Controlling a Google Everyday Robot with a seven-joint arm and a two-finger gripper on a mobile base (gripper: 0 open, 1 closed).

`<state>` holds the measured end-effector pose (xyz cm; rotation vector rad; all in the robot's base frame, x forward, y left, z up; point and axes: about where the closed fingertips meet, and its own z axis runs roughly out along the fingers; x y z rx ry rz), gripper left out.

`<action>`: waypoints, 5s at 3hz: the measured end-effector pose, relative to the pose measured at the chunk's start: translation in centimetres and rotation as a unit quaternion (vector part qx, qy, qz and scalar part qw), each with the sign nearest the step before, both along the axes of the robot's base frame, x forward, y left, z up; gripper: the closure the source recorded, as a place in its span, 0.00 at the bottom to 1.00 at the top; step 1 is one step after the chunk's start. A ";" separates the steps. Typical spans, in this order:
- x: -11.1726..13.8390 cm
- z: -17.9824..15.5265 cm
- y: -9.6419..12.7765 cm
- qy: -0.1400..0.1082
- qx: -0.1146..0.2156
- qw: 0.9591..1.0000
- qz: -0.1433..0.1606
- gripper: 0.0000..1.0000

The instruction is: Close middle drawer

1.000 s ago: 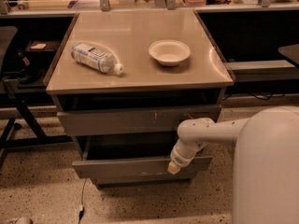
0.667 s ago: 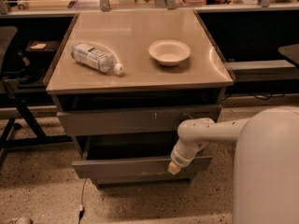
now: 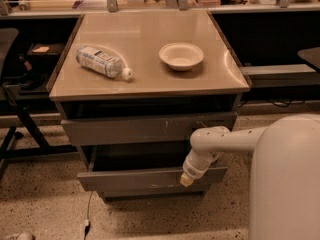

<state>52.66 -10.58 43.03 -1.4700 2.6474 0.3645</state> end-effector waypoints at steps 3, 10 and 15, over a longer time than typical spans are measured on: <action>0.0 0.0 0.0 0.000 0.000 1.000 0.000 0.00; 4.2 0.3 -1.4 -0.045 -0.024 0.996 -0.072 0.82; 4.2 0.3 -1.4 -0.044 -0.024 0.996 -0.072 0.00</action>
Offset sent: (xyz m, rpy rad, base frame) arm 0.0000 0.0000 0.0000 0.0000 0.0000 0.0000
